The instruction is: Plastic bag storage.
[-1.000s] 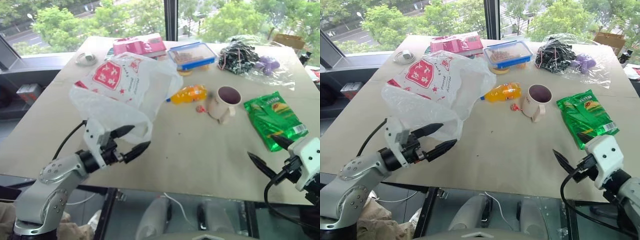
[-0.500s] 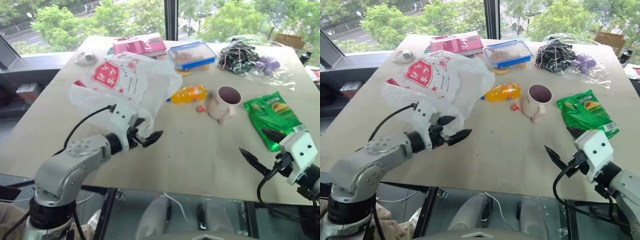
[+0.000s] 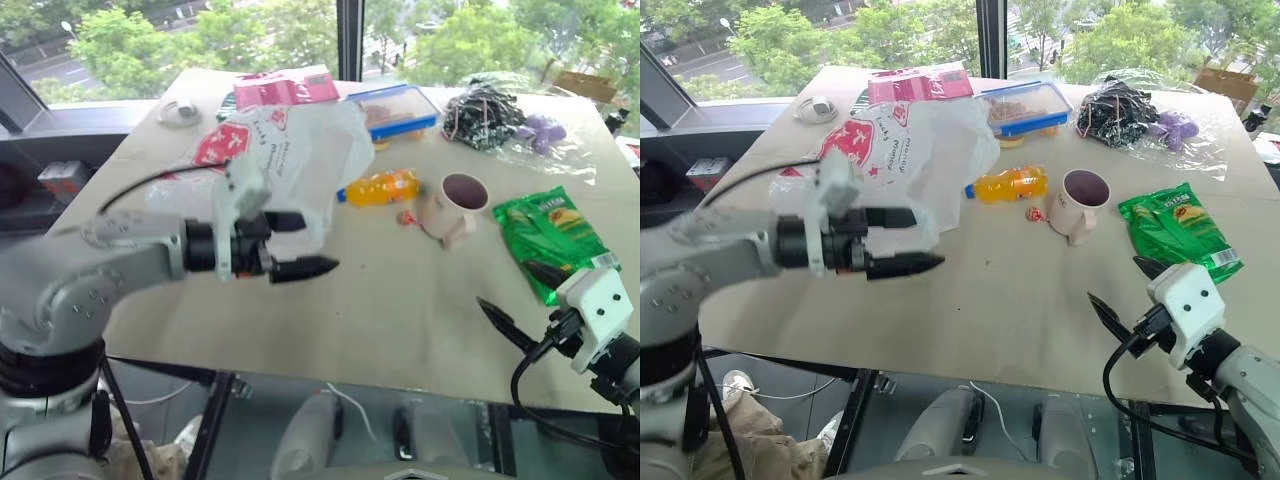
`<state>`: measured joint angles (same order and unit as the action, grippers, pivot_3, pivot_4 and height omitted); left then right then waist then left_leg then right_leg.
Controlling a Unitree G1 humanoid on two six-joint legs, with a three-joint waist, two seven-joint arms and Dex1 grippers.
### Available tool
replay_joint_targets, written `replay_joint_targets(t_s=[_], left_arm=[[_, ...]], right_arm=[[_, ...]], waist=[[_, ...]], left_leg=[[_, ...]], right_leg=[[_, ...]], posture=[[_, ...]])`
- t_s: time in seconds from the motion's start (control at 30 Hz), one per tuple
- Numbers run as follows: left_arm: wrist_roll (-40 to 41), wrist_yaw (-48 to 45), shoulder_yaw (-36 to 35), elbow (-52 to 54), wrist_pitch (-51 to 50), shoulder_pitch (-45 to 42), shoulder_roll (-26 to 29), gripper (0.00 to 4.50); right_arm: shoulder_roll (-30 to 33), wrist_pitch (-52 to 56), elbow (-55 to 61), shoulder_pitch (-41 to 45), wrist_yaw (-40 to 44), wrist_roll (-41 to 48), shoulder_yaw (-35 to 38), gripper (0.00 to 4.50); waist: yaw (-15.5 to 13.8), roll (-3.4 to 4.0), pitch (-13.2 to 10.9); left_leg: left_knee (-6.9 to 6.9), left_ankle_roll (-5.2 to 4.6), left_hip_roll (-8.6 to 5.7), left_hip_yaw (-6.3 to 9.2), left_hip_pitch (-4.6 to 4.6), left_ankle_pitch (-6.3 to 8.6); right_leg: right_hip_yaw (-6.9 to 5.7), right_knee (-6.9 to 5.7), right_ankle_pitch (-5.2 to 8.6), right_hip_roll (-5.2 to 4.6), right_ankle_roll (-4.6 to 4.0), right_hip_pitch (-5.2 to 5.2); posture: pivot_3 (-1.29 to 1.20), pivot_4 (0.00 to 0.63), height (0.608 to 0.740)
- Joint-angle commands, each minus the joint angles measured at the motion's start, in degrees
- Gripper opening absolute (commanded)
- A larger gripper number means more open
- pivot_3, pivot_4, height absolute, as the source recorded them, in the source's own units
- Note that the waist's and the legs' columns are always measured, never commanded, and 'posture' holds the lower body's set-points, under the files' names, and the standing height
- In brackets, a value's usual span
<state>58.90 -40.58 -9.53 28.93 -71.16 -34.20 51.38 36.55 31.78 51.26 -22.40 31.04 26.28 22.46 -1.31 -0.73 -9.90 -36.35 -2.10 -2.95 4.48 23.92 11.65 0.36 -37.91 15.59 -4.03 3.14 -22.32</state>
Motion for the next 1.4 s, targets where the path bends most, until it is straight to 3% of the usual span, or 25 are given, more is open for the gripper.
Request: replay_joint_targets(t_s=[0.03, 0.1, 0.2, 0.4, 0.6, 0.77, 0.87, 0.93, 0.97, 1.03, 1.1, 1.17, 1.23, 1.3, 1.4], left_arm=[[4.17, -3.32, 2.1, -0.6, -6.59, -2.93, 5.32, 4.48], [5.23, -5.91, 3.22, -0.75, -8.68, -2.25, 8.8, 4.48], [-2.04, -6.34, 6.57, 0.37, -2.61, 2.34, 11.82, 4.48], [-13.05, 4.63, 9.62, -0.72, 2.34, 7.64, 5.39, 4.48], [-13.36, 10.34, 6.67, 0.49, -0.15, 11.74, -1.34, 4.48], [-9.87, 3.72, 3.48, 4.13, 0.69, 17.12, 2.45, 4.48], [-9.46, -15.36, -2.27, 3.95, 8.19, 25.58, 13.57, 4.48], [-4.4, -23.94, -8.12, 2.56, 8.19, 27.94, 16.68, 4.48], [-1.42, -23.77, -9.9, 0.86, 6.82, 26.2, 16.37, 4.48], [4.37, -18.13, -10.9, -2.67, 3.72, 18.88, 13.38, 4.48], [6.03, -2.47, -7.74, -7.36, -1.72, 4.96, 4.43, 4.48], [2.46, 9.25, -5.3, -9.31, -5.85, -4.33, -2.99, 4.48], [-8.04, 19.51, 5.11, -9.67, -12.48, -12.74, -6.26, 4.48], [-15.03, 29.42, 8.37, -7.41, -13.4, -15.87, -11.82, 4.48], [-23.25, 36.53, 16.43, -6.99, -16.32, -19.03, -14.81, 4.48]], right_arm=[[-0.09, -2.02, 0.78, -0.04, 0.23, -0.82, 0.23, 4.5], [-0.02, -2.21, 0.55, 0.28, 0.21, -0.98, 0.13, 4.5], [0.02, -2.32, 0.1, 0.93, 0.13, -1.24, -0.15, 4.5], [-0.08, -1.45, 0.06, 2.94, -0.84, -1.55, -1.52, 4.5], [0.1, -1.14, -0.37, 4.03, -0.82, -1.7, -2.11, 4.5], [0.27, -1.28, -1.05, 4.71, -0.48, -1.53, -2.04, 4.5], [0.29, -1.72, -1.47, 4.86, -0.01, -1.59, -2.59, 4.5], [0.41, -1.99, -1.83, 5.1, 0.23, -1.69, -2.78, 4.5], [0.41, -2.01, -2.02, 5.31, 0.25, -1.63, -2.82, 4.5], [0.43, -1.73, -2.14, 5.97, 0.04, -1.55, -3.11, 4.5], [0.45, -0.79, -1.58, 6.97, -0.66, -1.46, -3.88, 4.5], [0.51, -0.03, -1.12, 7.67, -1.13, -1.28, -4.35, 4.5], [0.76, 1.08, -0.31, 8.39, -1.56, -0.87, -4.37, 4.5], [1.09, 2.19, 0.06, 9.35, -1.98, -0.28, -4.01, 4.5], [1.44, 3.37, 0.15, 10.64, -2.46, 0.19, -3.75, 4.5]], waist=[[0.5, -0.11, -0.07], [1.26, -0.24, -0.15], [1.76, -0.21, -0.17], [0.97, -0.26, -0.19], [0.4, -0.28, -0.19], [0.55, -0.27, -0.2], [0.92, -0.26, -0.2], [0.8, -0.18, -0.23], [0.46, -0.17, -0.23], [-0.04, -0.12, -0.24], [-1.31, -0.03, -0.23], [-1.46, -0.32, -0.24], [-0.96, -0.47, -0.18], [-0.58, -0.47, -0.21], [0.27, -0.51, -0.23]], left_leg=[[0.01, 0.0, -0.02, -0.01, 0.01, 0.0], [0.11, 0.01, 0.01, -0.08, 0.04, 0.0], [0.19, 0.01, 0.04, -0.16, 0.03, 0.0], [0.11, 0.01, 0.08, -0.15, 0.03, -0.01], [0.1, 0.01, 0.05, -0.17, 0.12, 0.0], [0.13, 0.02, 0.05, -0.18, 0.16, 0.01], [0.17, 0.03, 0.1, -0.2, 0.12, 0.01], [0.21, 0.03, 0.11, -0.25, 0.09, 0.01], [0.21, 0.03, 0.11, -0.25, 0.06, 0.0], [0.12, 0.16, 0.1, -0.19, 0.06, 0.09], [0.07, 0.23, 0.09, -0.18, 0.06, 0.13], [-0.4, 0.0, 0.18, 0.13, 0.17, -0.01], [-0.41, 0.01, 0.1, 0.15, 0.13, -0.02], [-0.36, -0.02, -0.08, 0.02, 0.1, -0.01], [-0.23, -0.05, -0.13, -0.19, 0.07, 0.01]], right_leg=[[0.01, -0.02, -0.11, 0.0, 0.12, 0.01], [0.07, -0.06, -0.23, 0.08, -0.05, -0.15], [0.28, -0.08, -0.23, 0.08, -0.07, -0.24], [0.32, -0.06, -0.23, 0.01, -0.08, -0.21], [0.34, -0.04, -0.28, -0.03, -0.02, -0.26], [0.36, -0.04, -0.28, -0.02, -0.04, -0.35], [0.38, -0.05, -0.25, 0.02, -0.2, -0.36], [0.4, -0.05, -0.21, 0.01, -0.35, -0.36], [0.39, -0.03, -0.21, -0.01, -0.36, -0.37], [0.28, -0.01, -0.2, -0.1, -0.34, -0.28], [0.24, -0.01, -0.2, -0.12, -0.31, -0.21], [-0.3, -0.04, -0.19, -0.02, 0.08, -0.01], [-0.34, -0.04, -0.43, 0.01, 0.07, 0.12], [-0.3, -0.04, -0.45, 0.02, 0.13, 0.19], [-0.06, -0.05, -0.46, 0.0, 0.15, 0.1]], posture=[[0.0, 0.15, 0.732], [0.0, 0.15, 0.732], [0.0, 0.15, 0.732], [0.0, 0.15, 0.732], [0.0, 0.15, 0.732], [0.0, 0.15, 0.732], [0.0, 0.15, 0.732], [0.0, 0.15, 0.732], [0.0, 0.15, 0.732], [0.0, 0.15, 0.732], [0.0, 0.15, 0.732], [0.0, 0.15, 0.732], [0.0, 0.15, 0.732], [0.0, 0.15, 0.732], [0.0, 0.15, 0.732]])
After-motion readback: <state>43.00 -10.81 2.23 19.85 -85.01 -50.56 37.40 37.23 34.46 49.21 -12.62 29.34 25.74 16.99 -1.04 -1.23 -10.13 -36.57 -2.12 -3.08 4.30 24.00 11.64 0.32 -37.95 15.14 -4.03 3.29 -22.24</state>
